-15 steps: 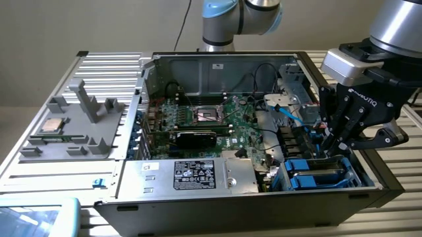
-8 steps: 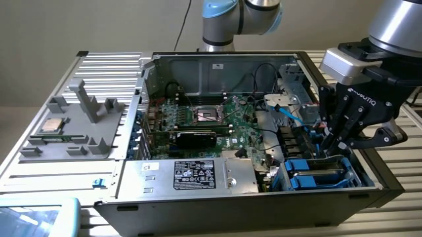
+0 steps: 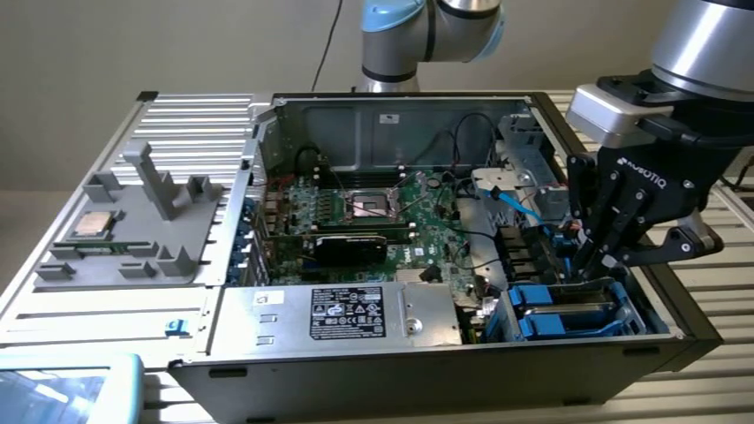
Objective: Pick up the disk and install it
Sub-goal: 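Insert the first disk wire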
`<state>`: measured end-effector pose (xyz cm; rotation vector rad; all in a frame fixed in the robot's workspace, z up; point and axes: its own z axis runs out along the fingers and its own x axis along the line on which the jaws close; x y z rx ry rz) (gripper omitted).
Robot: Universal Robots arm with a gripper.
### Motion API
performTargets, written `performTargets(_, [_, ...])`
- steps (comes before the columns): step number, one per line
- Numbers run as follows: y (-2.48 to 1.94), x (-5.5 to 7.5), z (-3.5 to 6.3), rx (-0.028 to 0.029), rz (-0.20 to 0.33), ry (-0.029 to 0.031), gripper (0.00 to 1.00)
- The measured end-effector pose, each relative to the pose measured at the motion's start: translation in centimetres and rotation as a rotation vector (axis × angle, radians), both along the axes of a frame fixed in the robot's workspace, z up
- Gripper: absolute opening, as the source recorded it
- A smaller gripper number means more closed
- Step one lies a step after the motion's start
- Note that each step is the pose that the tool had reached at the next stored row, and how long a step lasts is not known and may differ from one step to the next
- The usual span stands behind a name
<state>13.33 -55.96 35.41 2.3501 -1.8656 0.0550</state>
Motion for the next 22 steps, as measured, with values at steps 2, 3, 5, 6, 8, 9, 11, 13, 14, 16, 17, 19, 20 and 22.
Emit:
performTargets(2, [0.01, 0.0, -0.01, 0.0, -0.005, -0.0001, 0.16])
performTargets(3, [0.01, 0.0, -0.01, 0.0, -0.005, 0.0, 0.16])
performTargets(5, [0.01, 0.0, -0.01, 0.0001, -0.005, 0.0, 0.16])
performTargets(6, [0.01, 0.0, -0.02, 0.0001, -0.006, 0.0001, 0.16])
performTargets(8, [0.01, -0.02, -0.04, 0.0, -0.021, 0.0001, 0.16])
performTargets(9, [0.01, -0.02, -0.06, 0.0001, -0.031, 0.0002, 0.16])
performTargets(11, [0.01, -0.03, -0.09, 0.0001, -0.056, 0.0006, 0.16])
performTargets(13, [0.01, -0.02, -0.13, 0.0, -0.084, 0.0009, 0.16])
performTargets(14, [0.01, -0.02, -0.15, 0.0001, -0.099, 0.001, 0.16])
performTargets(16, [0.01, -0.03, -0.16, -0.001, -0.126, 0.0011, 0.16])
performTargets(17, [0.01, -0.03, -0.17, -0.0026, -0.136, 0.001, 0.16])
performTargets(19, [0.0, -0.03, -0.17, -0.0227, -0.145, -0.0005, 0.16])
performTargets(20, [0.0, -0.02, -0.19, -0.0371, -0.149, -0.0014, 0.16])
performTargets(22, [0.01, -0.02, -0.25, -0.0463, -0.157, -0.0019, 0.16])
